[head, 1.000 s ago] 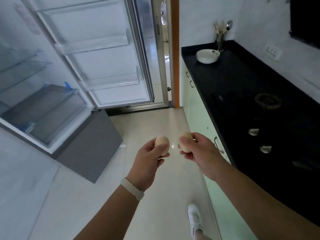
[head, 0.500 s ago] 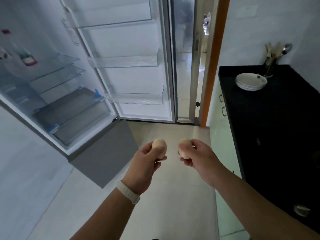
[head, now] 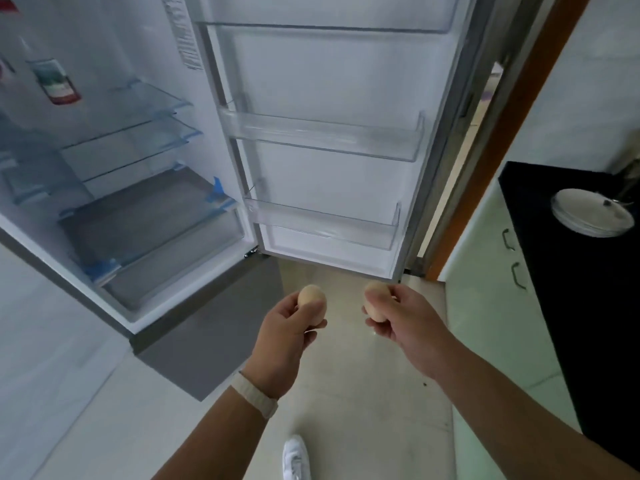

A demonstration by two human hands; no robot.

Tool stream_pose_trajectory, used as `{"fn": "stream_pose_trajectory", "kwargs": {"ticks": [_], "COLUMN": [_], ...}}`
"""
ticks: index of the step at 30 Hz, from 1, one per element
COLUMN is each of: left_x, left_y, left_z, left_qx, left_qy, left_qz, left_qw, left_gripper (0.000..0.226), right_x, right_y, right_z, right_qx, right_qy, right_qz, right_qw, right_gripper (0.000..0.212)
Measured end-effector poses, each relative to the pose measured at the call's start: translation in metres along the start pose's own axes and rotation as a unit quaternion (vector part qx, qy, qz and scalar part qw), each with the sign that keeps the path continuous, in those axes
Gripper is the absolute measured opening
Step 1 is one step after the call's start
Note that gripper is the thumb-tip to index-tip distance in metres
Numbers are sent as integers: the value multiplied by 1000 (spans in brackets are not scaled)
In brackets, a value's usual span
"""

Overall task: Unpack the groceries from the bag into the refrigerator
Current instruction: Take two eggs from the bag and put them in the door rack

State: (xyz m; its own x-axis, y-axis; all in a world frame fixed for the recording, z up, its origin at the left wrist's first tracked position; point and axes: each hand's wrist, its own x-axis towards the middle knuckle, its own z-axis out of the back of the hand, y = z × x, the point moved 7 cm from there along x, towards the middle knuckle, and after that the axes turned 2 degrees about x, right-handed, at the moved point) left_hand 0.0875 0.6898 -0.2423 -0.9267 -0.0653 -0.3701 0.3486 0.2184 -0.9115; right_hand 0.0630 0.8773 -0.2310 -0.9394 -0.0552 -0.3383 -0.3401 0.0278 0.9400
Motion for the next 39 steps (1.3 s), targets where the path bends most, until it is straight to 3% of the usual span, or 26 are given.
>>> {"fn": "stream_pose_trajectory", "kwargs": {"ticks": [4, 8, 11, 16, 19, 22, 30, 35, 39], "left_x": [56, 107, 134, 175, 195, 215, 274, 323, 348], "left_y": [-33, -57, -68, -77, -91, -110, -143, -153, -151], "left_z": [41, 70, 81, 82, 73, 62, 41, 24, 7], "left_qx": [-11, 10, 16, 26, 53, 103, 259, 386, 458], "left_qy": [13, 13, 18, 30, 31, 35, 46, 41, 42], "left_qz": [0, -11, -15, -9, -25, -71, -97, -117, -134], "left_qw": [1000, 1000, 1000, 999, 998, 992, 960, 914, 878], "left_gripper": [36, 21, 26, 32, 27, 16, 22, 39, 41], "right_x": [53, 94, 117, 154, 177, 203, 280, 313, 333], "right_y": [20, 37, 45, 61, 70, 80, 93, 94, 86], "right_z": [-38, -61, -66, -53, -41, -32, -28, -18, -14], "right_qx": [-20, -33, -49, -120, -197, -255, -370, -408, -443], "right_qy": [-9, -29, -47, -90, -116, -119, -40, 17, 50], "right_qz": [-6, 9, 12, 38, 50, 81, 111, 100, 98], "right_qw": [1000, 999, 998, 988, 972, 956, 922, 907, 890], "right_gripper": [26, 31, 26, 25, 38, 29, 31, 28, 27]}}
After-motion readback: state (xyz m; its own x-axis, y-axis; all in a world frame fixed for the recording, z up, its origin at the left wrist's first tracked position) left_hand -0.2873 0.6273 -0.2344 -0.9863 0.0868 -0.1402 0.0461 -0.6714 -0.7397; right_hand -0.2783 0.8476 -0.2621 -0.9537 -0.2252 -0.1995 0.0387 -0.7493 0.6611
